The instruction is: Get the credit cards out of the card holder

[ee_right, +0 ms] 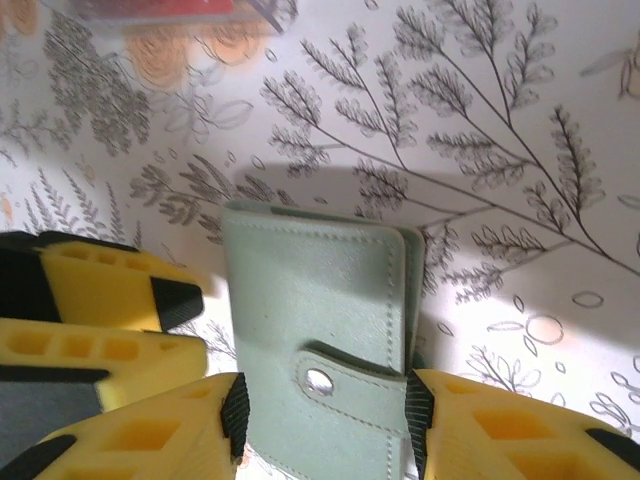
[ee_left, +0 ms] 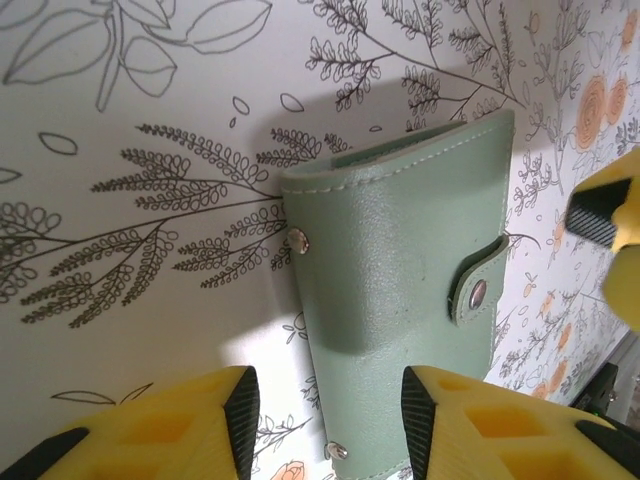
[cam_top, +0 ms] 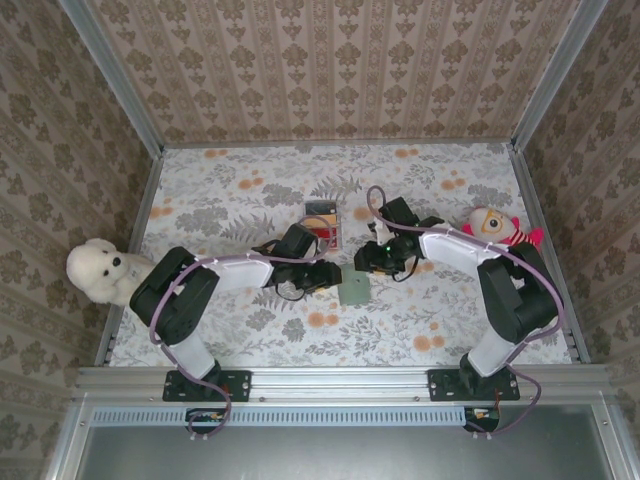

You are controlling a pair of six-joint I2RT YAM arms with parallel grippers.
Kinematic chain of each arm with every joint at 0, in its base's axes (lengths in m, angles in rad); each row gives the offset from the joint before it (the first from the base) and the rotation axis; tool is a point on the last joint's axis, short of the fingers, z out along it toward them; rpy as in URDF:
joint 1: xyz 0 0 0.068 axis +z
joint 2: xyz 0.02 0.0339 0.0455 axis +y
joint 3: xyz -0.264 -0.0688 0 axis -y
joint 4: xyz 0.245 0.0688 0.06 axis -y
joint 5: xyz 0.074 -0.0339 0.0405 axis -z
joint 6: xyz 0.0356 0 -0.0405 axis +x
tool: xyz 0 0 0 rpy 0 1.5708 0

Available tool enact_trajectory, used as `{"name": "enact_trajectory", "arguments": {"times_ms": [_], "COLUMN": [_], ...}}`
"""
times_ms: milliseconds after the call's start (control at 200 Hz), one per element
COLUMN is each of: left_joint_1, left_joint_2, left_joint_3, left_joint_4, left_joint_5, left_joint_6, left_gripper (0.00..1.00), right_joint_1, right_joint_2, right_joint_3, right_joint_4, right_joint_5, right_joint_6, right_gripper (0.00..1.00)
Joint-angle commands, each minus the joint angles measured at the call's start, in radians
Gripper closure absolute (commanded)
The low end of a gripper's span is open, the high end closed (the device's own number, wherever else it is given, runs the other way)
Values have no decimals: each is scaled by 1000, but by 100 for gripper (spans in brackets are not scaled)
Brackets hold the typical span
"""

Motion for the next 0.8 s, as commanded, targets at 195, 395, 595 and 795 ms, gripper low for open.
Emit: {"name": "enact_trajectory", "arguments": {"times_ms": [195,395,595,795], "left_joint_1": [15,20,23,28], "left_joint_2": [20,43,53,73], "left_joint_3": [-1,-9,-21,-4], "left_joint_4": [82,78,90,79], "left_joint_5": [50,53,60,76], "left_joint_6": [-73,-112,-112,-101], "left_gripper": [65,65,63,64], "right_joint_1": [3,4,11,20], "right_joint_2": [58,86,102,120], "right_joint_3": [-50,-53,-51,-46], "right_joint_4": [50,72,79,68], "right_joint_5": [-20,-31,-31,-40], "right_joint_6": [61,69,73,67], "right_gripper": [57,60,60,62]}}
